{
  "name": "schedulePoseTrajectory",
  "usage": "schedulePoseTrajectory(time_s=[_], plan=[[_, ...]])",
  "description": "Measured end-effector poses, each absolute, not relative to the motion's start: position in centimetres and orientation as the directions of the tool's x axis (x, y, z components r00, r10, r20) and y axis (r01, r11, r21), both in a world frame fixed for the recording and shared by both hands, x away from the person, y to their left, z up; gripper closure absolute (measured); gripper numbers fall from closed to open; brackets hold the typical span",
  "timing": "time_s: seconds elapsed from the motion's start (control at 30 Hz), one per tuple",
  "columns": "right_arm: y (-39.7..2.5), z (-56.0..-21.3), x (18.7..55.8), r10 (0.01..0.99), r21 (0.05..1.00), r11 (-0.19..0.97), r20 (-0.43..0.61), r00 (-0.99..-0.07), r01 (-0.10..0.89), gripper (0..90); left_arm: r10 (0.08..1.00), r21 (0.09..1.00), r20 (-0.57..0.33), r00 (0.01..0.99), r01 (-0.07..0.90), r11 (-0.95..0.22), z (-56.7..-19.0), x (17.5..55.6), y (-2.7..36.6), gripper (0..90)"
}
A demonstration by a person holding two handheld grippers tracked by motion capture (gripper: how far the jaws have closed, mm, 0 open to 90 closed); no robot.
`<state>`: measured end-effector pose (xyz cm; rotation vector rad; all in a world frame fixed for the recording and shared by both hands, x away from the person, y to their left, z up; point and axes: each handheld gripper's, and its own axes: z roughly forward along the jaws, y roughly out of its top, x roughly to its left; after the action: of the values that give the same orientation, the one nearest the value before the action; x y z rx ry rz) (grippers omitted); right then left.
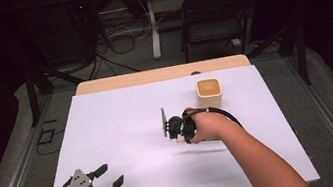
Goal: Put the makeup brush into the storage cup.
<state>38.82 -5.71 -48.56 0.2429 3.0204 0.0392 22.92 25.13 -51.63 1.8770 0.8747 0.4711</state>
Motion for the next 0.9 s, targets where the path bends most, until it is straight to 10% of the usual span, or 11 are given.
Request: schedulePoseTrajectory(time_s=[0.9], plan=[[-5.7,-46.0,38.3,0.176,0.079,0.983,-0.113,-0.978,0.168,83.8,0.744,0.891,-0.051,0.666,0.366,-0.267,-51.6,22.9,25.1,31.3]])
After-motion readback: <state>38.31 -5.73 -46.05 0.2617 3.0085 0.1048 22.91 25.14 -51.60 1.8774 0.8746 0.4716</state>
